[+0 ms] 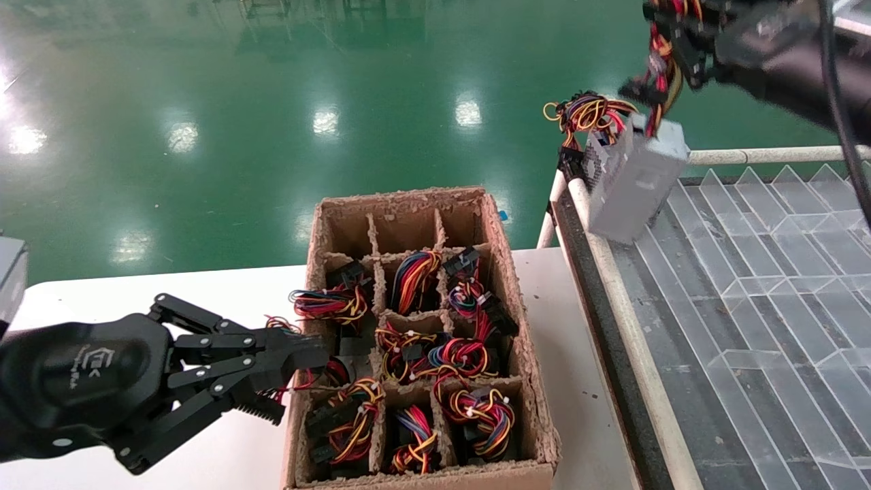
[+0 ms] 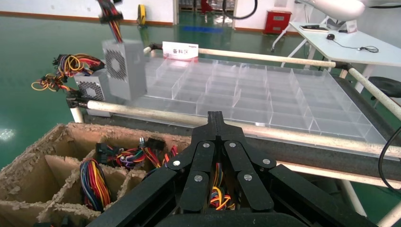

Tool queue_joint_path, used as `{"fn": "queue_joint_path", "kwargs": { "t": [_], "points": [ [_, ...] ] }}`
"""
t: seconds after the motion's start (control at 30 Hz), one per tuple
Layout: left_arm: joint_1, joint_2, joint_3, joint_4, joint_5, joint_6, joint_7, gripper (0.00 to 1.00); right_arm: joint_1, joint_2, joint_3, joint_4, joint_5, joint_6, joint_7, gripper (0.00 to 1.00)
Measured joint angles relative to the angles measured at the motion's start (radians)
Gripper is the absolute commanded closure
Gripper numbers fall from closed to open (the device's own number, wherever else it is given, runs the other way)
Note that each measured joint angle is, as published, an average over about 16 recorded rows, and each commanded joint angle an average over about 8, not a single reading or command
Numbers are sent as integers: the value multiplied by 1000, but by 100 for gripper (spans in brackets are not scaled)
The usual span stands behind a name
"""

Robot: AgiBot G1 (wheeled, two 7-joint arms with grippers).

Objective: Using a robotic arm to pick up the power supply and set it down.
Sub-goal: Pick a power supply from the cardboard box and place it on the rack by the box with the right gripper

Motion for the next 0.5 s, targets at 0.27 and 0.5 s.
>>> {"fn": "queue_joint_path", "kwargs": {
  "t": [0.27,0.5],
  "points": [
    [0,0,0,0,0,0,0,100,-15,-16,-50,-76,-75,43,43,100],
    [0,0,0,0,0,0,0,100,1,-70,-77,-157,-125,65,36,100]
  ]
}}
